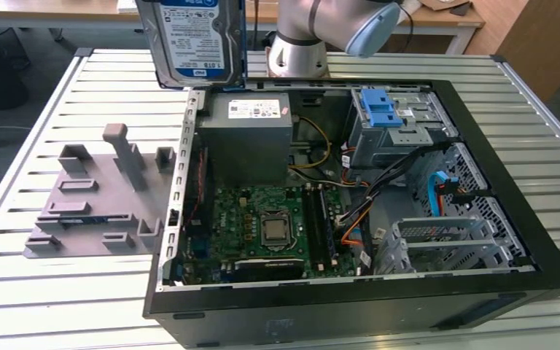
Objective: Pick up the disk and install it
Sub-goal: 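Pick up the disk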
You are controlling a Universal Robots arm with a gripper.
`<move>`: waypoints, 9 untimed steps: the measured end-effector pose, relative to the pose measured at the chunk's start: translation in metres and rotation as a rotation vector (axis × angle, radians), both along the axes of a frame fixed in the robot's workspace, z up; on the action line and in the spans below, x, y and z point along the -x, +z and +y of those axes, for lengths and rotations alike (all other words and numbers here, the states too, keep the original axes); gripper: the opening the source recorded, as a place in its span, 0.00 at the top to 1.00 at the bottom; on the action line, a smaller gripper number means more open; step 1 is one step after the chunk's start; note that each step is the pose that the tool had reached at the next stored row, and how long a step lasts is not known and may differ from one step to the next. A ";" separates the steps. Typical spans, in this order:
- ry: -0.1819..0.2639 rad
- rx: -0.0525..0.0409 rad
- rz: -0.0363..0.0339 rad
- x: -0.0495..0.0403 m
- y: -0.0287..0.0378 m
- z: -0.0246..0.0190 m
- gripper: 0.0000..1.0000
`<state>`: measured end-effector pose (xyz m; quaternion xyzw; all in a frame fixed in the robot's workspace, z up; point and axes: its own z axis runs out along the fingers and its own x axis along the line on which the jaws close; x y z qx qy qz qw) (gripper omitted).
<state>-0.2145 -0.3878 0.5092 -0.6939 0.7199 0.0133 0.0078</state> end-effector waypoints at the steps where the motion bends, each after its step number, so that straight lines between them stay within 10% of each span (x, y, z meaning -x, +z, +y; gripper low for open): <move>1: 0.000 0.0000 0.0000 -0.0014 0.0000 -0.0001 0.64; 9: 0.000 0.0000 0.0000 -0.0127 0.0000 -0.0008 0.64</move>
